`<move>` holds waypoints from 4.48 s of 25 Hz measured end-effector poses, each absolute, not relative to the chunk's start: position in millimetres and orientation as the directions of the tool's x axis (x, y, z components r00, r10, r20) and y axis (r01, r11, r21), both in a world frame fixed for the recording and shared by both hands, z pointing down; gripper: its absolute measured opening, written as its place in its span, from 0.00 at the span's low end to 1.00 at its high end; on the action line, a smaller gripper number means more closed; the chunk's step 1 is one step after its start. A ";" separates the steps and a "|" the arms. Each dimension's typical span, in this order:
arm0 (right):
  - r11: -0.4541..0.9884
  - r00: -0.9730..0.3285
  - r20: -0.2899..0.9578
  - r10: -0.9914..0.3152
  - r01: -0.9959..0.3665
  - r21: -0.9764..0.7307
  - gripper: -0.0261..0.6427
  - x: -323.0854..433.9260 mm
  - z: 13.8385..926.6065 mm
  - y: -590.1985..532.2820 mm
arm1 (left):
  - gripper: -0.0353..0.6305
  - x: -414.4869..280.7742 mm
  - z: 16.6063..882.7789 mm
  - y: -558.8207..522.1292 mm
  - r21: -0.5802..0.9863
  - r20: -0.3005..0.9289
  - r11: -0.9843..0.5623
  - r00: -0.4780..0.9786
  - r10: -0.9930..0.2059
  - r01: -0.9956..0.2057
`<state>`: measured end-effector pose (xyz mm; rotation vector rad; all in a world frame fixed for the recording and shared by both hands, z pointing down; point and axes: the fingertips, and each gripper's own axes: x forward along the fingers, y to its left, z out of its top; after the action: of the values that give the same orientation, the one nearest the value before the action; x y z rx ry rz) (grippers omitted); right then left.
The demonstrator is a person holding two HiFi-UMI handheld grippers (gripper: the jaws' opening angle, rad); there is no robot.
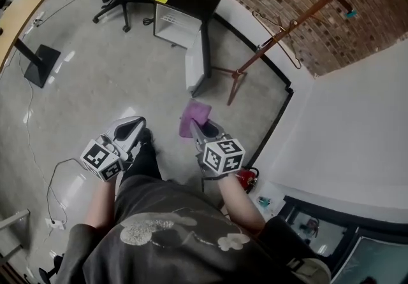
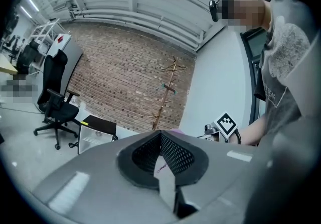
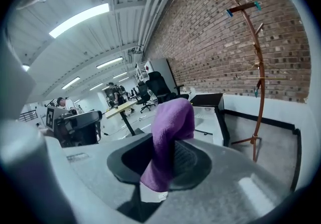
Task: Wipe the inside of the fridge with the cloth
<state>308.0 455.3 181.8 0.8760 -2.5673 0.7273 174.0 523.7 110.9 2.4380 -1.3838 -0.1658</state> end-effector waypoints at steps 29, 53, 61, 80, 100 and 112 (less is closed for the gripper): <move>0.606 -0.714 0.492 -0.498 -0.692 -0.393 0.15 111.0 218.4 98.1 | 0.08 -12.2 118.0 158.0 0.331 0.110 -0.502 0.561 -0.820 -0.799; 0.613 -0.738 0.580 -0.344 -0.645 -0.457 0.15 37.9 316.9 -125.0 | 0.08 -59.1 188.8 -105.8 0.407 0.226 -0.385 0.499 -0.836 -0.829; 0.600 -0.714 0.599 -0.363 -0.671 -0.436 0.15 20.6 377.2 -132.4 | 0.08 -79.4 250.6 -129.5 0.433 0.200 -0.422 0.542 -0.816 -0.796; 0.542 -0.686 0.525 -0.503 -0.724 -0.427 0.15 -7.9 571.1 -163.0 | 0.08 -125.9 480.3 -116.8 0.418 0.202 -0.445 0.559 -0.805 -0.792; 0.715 -0.791 0.220 -0.571 -0.610 -0.341 0.15 -71.0 668.9 -267.5 | 0.08 -140.6 622.2 -206.2 0.171 0.043 -0.601 0.615 -0.787 -0.781; 0.758 -0.794 0.021 -0.608 -0.587 -0.285 0.15 -127.1 613.4 -319.1 | 0.08 -139.7 595.0 -229.1 0.156 -0.009 -0.575 0.581 -0.814 -0.803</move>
<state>-127.1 -319.1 613.4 1.0258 -3.0132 0.4494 -139.7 -229.1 595.0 2.6714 -1.3743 -0.1202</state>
